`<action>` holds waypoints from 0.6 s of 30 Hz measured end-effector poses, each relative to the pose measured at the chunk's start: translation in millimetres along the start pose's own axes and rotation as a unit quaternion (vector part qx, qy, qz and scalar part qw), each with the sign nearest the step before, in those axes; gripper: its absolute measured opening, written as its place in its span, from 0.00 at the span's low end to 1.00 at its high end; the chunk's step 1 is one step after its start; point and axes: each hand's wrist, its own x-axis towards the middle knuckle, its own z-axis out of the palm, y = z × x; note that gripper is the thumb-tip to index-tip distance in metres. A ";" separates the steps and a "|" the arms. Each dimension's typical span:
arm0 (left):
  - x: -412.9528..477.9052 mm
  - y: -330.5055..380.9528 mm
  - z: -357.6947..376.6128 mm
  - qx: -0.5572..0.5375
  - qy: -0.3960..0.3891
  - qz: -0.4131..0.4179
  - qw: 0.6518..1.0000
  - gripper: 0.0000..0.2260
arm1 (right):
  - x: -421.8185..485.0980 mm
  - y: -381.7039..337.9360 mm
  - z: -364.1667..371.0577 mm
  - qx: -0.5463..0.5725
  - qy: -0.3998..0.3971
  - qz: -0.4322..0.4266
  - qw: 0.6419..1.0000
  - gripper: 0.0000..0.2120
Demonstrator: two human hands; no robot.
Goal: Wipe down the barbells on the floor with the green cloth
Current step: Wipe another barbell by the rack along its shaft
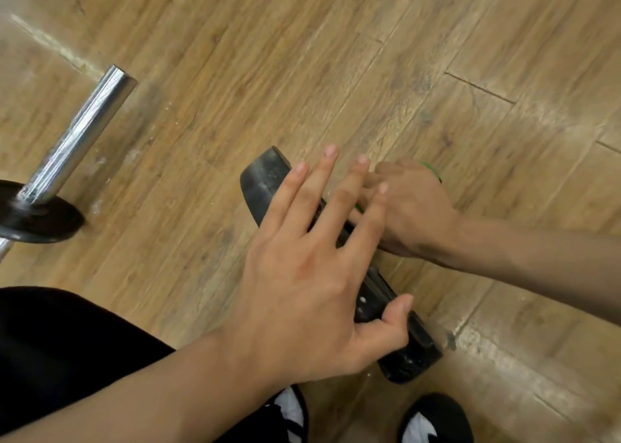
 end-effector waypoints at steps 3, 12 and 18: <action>6.6 -4.8 0.3 0.000 0.001 0.004 1.000 0.38 | -1.2 -1.6 2.9 0.007 0.015 0.013 1.000 0.23; 10.9 -50.6 -5.7 -0.022 -0.011 0.004 1.000 0.38 | 9.2 8.2 10.4 -0.004 0.031 -0.033 0.999 0.21; 31.2 -111.2 -14.1 -0.096 -0.055 -0.048 0.993 0.35 | 5.2 12.7 28.4 -0.011 0.076 -0.055 0.995 0.22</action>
